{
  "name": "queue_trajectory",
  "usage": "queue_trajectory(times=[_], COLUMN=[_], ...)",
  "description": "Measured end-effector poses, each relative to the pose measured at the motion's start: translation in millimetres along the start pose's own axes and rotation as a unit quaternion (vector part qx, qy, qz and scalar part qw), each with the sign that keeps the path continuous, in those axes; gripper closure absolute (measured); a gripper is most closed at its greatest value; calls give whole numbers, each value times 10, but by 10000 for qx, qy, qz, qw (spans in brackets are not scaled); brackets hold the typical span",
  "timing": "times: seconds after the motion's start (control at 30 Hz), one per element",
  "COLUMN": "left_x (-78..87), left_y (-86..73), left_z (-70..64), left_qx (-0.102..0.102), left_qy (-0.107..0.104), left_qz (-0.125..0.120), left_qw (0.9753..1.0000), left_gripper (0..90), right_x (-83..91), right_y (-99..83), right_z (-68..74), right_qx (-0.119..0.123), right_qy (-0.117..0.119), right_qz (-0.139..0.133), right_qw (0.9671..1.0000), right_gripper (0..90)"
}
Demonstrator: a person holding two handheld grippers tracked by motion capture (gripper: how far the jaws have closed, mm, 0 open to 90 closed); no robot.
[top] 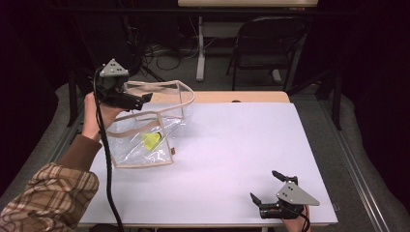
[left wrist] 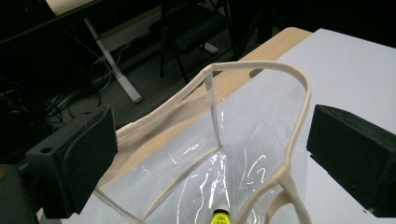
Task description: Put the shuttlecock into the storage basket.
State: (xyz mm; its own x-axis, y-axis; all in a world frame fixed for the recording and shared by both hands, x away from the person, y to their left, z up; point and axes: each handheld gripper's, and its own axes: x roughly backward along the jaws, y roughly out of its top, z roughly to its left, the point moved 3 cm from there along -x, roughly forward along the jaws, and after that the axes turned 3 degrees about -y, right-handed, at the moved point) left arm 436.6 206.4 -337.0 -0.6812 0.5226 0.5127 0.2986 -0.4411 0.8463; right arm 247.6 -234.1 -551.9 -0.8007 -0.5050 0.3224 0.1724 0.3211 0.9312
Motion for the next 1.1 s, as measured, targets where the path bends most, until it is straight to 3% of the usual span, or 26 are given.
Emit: queue_trajectory(times=[0.57,1.1], left_x=[252,297], left_y=[-217,-538], left_z=[-351,-665], left_qx=[-157,-308], left_qy=[-26,-99], left_qz=[-559,-778], left_qw=[9983,9964], left_gripper=[0,0], right_x=[-6,-4], right_y=[9,9], right_z=[22,23], right_qx=[36,37], right_qy=[-6,-5], right_qz=[33,34], right_qw=[10000,10000], right_gripper=[2,2])
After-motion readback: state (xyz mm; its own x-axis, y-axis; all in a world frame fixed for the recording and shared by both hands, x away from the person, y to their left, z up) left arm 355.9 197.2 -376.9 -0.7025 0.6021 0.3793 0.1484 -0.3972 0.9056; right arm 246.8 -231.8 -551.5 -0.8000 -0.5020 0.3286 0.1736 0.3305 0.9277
